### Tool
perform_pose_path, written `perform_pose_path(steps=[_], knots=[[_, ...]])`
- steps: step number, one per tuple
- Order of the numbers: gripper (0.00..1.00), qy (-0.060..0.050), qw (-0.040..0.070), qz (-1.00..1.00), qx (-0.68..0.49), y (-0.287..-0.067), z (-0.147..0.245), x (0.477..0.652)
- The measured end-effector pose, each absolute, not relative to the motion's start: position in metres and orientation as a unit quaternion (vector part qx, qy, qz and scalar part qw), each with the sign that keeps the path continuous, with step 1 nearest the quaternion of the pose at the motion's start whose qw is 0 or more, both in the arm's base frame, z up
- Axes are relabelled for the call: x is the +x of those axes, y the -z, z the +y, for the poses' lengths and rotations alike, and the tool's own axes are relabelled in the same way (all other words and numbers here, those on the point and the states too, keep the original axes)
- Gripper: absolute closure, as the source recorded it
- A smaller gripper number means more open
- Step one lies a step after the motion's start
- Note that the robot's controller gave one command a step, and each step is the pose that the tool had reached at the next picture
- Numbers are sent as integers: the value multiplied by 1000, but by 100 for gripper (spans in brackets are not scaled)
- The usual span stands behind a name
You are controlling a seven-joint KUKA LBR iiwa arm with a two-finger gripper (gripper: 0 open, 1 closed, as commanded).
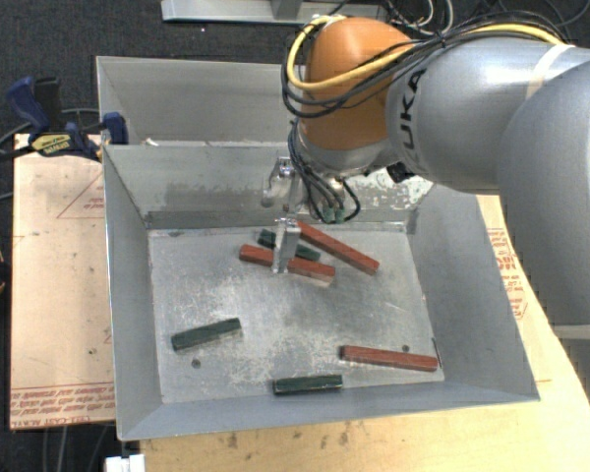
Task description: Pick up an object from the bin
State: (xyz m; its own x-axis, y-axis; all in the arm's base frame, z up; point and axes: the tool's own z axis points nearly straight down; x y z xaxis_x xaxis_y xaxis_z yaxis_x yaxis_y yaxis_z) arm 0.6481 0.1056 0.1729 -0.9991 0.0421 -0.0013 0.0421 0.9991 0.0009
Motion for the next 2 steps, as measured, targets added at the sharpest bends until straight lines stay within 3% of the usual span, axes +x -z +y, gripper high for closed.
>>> perform_pose_path(steps=[1, 2], knots=[[100, -2, 4, 996, 87, -75, 102, 643], [100, -2, 4, 996, 87, -75, 102, 643]])
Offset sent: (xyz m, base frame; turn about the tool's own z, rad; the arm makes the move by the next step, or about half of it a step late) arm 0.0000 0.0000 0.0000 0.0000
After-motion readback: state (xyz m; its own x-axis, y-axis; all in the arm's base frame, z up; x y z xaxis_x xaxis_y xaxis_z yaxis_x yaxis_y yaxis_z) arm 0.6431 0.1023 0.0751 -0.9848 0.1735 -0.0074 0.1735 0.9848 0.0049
